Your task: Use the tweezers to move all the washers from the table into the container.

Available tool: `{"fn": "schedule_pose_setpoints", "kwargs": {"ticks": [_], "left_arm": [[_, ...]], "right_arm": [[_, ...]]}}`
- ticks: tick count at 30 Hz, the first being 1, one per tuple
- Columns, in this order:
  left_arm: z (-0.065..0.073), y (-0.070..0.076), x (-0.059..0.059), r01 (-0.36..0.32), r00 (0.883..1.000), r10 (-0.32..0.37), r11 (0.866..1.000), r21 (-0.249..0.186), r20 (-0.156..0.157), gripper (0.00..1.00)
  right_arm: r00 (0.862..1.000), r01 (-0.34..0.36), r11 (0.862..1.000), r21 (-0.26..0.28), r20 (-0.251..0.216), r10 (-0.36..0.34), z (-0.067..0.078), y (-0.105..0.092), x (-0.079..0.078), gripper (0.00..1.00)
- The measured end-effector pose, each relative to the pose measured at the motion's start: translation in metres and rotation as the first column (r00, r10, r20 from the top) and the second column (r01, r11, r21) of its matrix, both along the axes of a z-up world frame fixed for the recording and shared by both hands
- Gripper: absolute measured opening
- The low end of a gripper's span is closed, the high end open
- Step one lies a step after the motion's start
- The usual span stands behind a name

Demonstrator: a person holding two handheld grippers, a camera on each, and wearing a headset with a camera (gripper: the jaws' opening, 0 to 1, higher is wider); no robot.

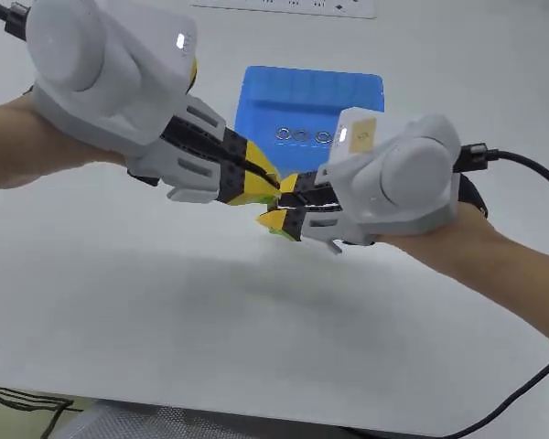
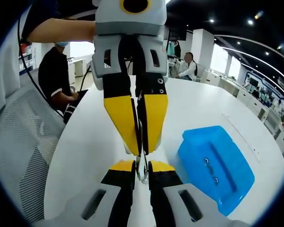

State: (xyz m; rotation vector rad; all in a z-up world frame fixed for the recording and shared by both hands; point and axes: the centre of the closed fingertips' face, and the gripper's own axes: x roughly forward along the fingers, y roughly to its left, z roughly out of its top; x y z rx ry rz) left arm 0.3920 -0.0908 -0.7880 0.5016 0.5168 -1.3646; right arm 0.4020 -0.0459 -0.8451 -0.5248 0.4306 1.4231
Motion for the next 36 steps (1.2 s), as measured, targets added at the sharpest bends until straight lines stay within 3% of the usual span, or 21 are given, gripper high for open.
{"fn": "schedule_pose_setpoints", "kwargs": {"ticks": [14, 25, 33, 36], "left_arm": [[-0.001, -0.003, 0.001, 0.002, 1.0, -0.002, 1.0, -0.012, -0.017, 0.07], [-0.006, 0.005, 0.007, 0.002, 0.999, -0.003, 1.0, -0.013, -0.032, 0.07], [-0.008, 0.01, 0.016, -0.012, 0.999, 0.011, 1.0, -0.019, -0.044, 0.06], [-0.01, 0.011, 0.018, -0.016, 0.999, 0.015, 1.0, -0.019, -0.047, 0.06]], "right_arm": [[1.0, 0.008, 1.0, 0.004, -0.007, -0.008, -0.001, -0.002, 0.0, 0.12], [1.0, 0.019, 1.0, 0.006, 0.002, -0.019, -0.003, -0.006, 0.0, 0.12], [0.998, 0.034, 0.999, 0.033, -0.055, -0.032, -0.002, -0.004, 0.004, 0.11], [0.998, 0.033, 0.999, 0.035, -0.05, -0.031, -0.002, -0.003, 0.003, 0.1]]}}
